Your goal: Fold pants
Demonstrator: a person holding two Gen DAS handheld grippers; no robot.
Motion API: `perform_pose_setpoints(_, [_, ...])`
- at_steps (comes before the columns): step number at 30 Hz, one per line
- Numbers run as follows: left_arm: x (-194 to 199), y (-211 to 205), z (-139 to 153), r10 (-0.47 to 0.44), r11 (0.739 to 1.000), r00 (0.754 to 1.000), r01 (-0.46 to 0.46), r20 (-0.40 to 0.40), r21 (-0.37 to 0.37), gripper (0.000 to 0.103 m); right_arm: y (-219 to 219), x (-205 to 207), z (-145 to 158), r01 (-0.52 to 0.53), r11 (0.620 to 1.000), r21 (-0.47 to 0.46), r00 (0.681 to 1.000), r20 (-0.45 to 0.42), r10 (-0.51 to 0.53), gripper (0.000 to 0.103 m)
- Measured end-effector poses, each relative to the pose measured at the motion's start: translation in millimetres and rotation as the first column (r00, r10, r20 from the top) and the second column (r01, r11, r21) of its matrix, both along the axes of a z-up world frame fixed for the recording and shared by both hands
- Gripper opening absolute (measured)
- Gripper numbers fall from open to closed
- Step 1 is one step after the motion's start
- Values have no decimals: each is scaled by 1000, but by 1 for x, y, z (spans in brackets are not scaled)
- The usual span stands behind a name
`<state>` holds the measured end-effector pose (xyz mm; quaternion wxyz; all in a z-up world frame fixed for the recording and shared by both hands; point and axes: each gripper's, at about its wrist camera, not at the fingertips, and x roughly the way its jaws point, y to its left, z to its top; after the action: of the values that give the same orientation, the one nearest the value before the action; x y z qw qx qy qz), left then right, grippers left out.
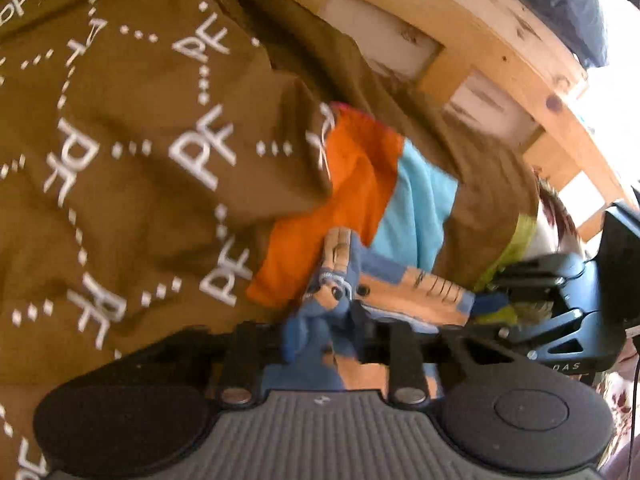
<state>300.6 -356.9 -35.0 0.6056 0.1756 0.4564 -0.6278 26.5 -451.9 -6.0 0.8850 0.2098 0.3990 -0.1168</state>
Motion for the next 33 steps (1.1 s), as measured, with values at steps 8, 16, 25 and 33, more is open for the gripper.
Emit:
perform_pose_setpoints(8, [-9, 15, 0, -31, 997, 997, 37, 75, -72, 23, 107, -5, -1, -270, 738, -618, 959, -105, 264, 17])
perform_pose_setpoints(16, [-11, 21, -1, 29, 995, 997, -22, 77, -98, 11, 112, -4, -5, -270, 693, -668, 960, -130, 249, 16])
perform_pose_setpoints(25, [-49, 25, 29, 114, 962, 955, -37, 274, -269, 10, 99, -10, 22, -181, 655, -734, 980, -78, 183, 15])
perform_pose_setpoints(33, [-60, 52, 23, 361, 918, 848, -249, 388, -309, 86, 76, -6, 9, -163, 731, -662, 986, -123, 110, 44])
